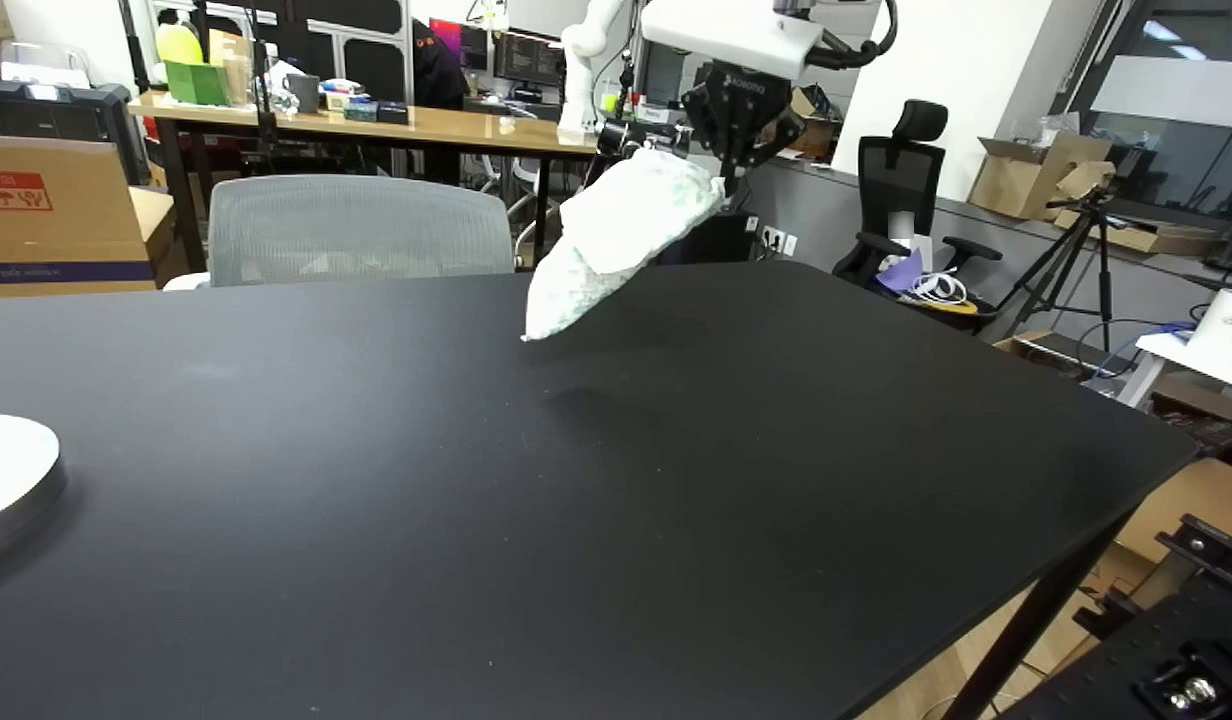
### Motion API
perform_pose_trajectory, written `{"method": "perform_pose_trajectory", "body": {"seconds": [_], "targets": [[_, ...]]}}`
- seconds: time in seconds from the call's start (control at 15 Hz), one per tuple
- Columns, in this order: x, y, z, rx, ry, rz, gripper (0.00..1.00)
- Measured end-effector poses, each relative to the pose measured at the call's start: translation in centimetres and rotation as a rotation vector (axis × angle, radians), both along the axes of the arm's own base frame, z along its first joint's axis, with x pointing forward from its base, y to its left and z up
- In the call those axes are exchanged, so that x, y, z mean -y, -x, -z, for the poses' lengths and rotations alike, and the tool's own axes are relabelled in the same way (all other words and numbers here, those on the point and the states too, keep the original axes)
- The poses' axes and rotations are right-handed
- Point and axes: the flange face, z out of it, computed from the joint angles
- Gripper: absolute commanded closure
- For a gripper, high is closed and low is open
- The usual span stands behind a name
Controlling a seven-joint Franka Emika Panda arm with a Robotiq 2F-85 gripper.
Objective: Put the towel on top of the black thing on the table
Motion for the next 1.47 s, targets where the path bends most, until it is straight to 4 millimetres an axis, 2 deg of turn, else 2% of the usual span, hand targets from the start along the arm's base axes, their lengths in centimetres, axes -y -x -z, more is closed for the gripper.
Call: {"method": "perform_pose_trajectory", "body": {"seconds": [0.07, 0.13, 0.27, 0.53, 0.87, 1.0, 1.47], "targets": [[0.5, 0.0, 0.5, -0.006, -0.008, 0.015, 1.0], [0.9, 0.0, 1.0, -0.011, -0.014, 0.028, 0.74], [1.5, 0.0, 1.9, -0.02, -0.032, 0.052, 0.68], [1.5, 0.0, 2.7, -0.037, -0.069, 0.062, 0.4], [-0.2, 0.2, 2.8, -0.067, -0.07, -0.048, 0.06], [-1.3, 0.8, 3.1, -0.117, -0.05, -0.136, 0.0], [-6.6, 5.4, 3.5, -0.354, -0.036, -0.518, 0.0]]}}
